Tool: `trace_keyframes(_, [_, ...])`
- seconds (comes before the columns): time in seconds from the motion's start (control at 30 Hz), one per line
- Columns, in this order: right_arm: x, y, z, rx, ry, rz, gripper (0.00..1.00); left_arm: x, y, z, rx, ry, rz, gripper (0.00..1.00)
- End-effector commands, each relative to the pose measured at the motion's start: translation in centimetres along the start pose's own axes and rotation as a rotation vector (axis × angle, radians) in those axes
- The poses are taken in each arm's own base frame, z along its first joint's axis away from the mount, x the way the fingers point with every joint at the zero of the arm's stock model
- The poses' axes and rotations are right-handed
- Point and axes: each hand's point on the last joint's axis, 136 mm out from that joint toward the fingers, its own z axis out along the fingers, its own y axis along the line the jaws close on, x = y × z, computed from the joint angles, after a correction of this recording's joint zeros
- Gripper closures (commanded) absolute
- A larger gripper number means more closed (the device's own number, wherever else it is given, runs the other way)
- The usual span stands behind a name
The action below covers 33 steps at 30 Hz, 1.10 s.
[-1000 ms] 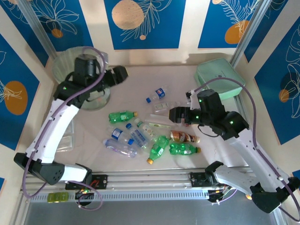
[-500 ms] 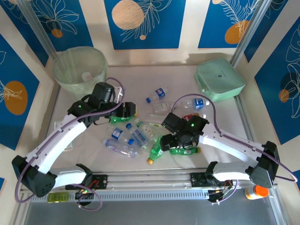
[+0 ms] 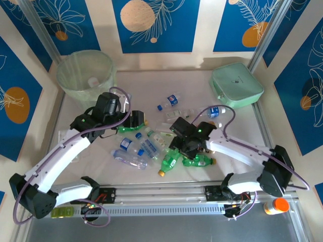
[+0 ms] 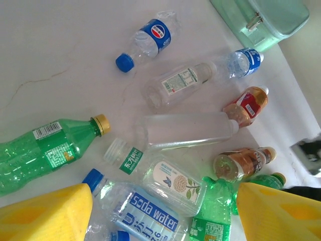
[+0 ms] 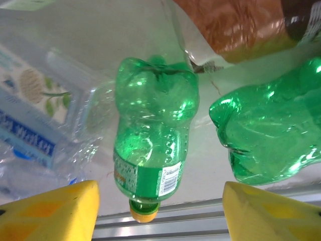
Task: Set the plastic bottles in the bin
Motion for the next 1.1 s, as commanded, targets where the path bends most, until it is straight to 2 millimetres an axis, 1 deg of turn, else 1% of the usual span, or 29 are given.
trace_keyframes(0.0, [0.7,0.1,0.9,0.066,0.046,0.154,0.30,-0.7,-0.2,-0.9,0.013,-0.044,0.016,0.24])
trace_keyframes(0.17, [0.6,0.3,2.1,0.100,0.044,0.168,0.24,-0.7,-0.8,-1.3,0.048,-0.049,0.010,0.24])
trace_keyframes(0.23, [0.5,0.4,2.5,0.111,0.035,0.165,0.23,-0.7,-1.0,-1.4,0.059,-0.050,0.008,0.24])
trace_keyframes(0.47, [0.4,1.0,4.5,0.116,0.059,0.145,0.23,-0.9,-1.1,-1.8,0.065,-0.066,0.004,0.24])
trace_keyframes(0.67, [-0.4,0.7,5.8,0.131,0.057,0.137,0.26,-0.9,-1.0,-2.0,0.062,-0.072,0.006,0.24])
trace_keyframes(0.93, [-1.3,0.5,6.5,0.138,0.044,0.106,0.32,-0.8,-0.7,-1.5,0.058,-0.062,-0.005,0.24])
trace_keyframes(1.07, [-1.6,1.0,6.8,0.128,0.041,0.063,0.33,-0.7,-0.5,-1.0,0.065,-0.047,-0.025,0.24])
